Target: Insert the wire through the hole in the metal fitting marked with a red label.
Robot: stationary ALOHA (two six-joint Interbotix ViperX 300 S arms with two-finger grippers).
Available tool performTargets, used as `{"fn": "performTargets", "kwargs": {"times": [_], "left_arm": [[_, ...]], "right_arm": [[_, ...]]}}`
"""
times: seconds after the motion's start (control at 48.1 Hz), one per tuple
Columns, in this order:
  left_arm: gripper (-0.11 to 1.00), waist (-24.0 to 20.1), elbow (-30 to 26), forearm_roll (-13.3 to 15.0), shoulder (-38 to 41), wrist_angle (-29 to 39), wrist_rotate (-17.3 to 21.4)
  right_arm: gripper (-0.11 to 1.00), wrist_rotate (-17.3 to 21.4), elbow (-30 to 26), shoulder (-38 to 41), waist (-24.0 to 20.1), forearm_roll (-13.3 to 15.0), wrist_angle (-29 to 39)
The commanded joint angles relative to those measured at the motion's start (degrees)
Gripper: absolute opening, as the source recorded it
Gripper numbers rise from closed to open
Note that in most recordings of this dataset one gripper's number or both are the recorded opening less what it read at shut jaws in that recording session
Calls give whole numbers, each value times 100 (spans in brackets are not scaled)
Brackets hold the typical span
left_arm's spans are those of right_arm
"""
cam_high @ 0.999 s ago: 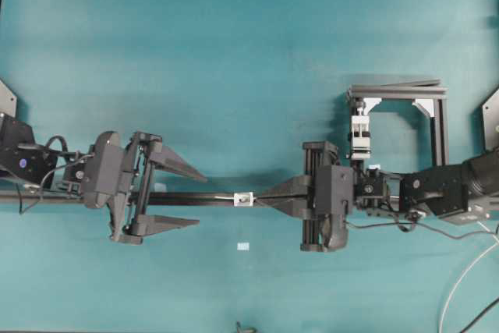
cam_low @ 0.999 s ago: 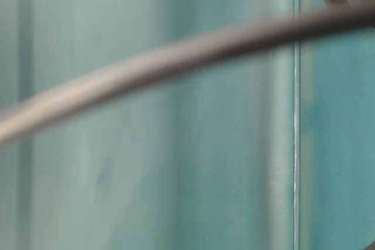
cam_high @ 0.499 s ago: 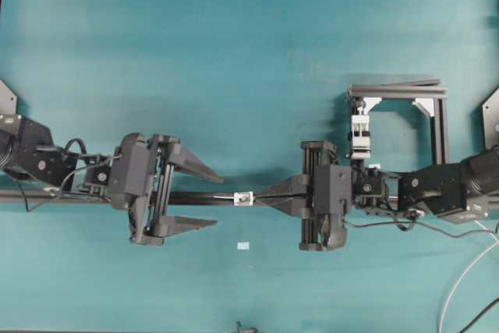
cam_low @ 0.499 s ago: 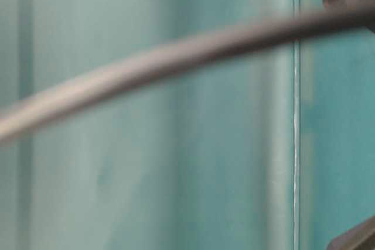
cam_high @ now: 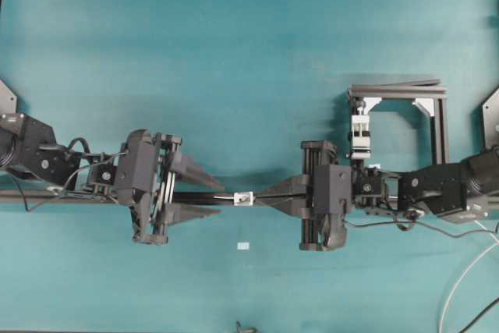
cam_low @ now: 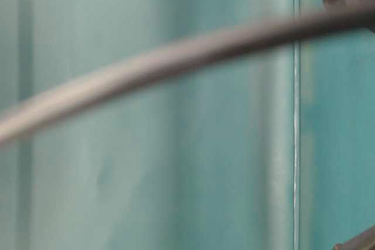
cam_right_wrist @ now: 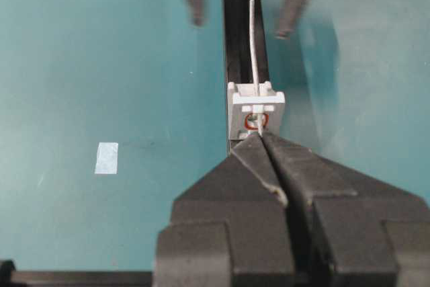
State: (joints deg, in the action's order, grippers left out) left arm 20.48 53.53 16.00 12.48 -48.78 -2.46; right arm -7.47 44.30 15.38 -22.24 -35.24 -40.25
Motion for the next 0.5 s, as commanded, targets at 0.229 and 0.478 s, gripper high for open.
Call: {"fn": "performTargets", "kwargs": {"times": [0.229,0.478], "left_arm": [[-10,18,-53,-26,-255,-26,-9],[-10,18,-62,-26,-255,79,-18]], "right_arm": [[-1,-9,-70,-79,53,0,-18],[-1,0,-79,-79,53,9,-18]]}}
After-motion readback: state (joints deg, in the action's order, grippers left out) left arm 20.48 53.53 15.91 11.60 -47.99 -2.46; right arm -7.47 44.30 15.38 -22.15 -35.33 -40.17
